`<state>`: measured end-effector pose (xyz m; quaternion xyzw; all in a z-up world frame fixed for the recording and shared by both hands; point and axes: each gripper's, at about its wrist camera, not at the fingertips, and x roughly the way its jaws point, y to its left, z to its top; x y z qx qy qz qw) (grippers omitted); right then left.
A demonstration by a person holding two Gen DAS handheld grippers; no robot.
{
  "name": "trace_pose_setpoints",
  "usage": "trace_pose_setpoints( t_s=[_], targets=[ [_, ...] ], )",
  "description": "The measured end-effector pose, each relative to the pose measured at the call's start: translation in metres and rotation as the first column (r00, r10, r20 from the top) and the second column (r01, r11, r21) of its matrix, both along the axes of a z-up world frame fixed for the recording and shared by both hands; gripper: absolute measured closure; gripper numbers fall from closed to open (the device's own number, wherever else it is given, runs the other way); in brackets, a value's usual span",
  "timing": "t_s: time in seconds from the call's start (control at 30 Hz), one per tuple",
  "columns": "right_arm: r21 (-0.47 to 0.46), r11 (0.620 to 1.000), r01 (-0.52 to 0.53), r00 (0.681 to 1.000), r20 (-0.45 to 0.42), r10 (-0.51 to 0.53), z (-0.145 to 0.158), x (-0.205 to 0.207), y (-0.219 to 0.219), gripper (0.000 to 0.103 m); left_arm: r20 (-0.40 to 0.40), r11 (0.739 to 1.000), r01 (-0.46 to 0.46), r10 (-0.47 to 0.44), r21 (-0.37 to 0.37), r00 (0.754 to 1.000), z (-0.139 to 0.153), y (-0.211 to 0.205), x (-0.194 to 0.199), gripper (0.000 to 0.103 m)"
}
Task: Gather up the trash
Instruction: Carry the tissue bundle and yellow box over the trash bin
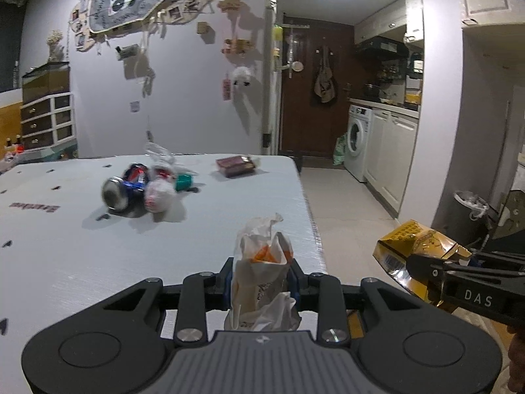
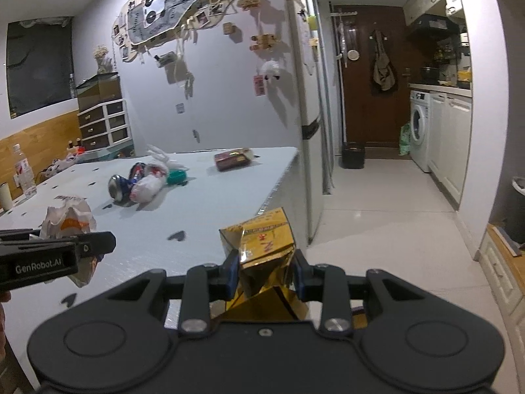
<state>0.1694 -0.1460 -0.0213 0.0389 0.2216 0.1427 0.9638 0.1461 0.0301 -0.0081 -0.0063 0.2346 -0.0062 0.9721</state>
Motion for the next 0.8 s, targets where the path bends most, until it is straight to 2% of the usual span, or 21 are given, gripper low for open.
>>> trace_pose_setpoints(
  t_s=[0.4,0.8],
  targets=[
    [0.010,0.997,0.078,0.997,-0.014,-0.078,-0.013,-0.008,-0.069,0.069,-0.024,0.992,0.124,-0.124,0.004,0.992,-0.014,-0.082,0.011,0.070],
    [0.025,0.983,0.181,0.979,-0.104,-0.177,-0.061,-0.003,-0.144,0.069,-0.116,0.973,0.231,-0.228,0.009,0.967,-0.053,-0.153,0.042,0.070]
  ],
)
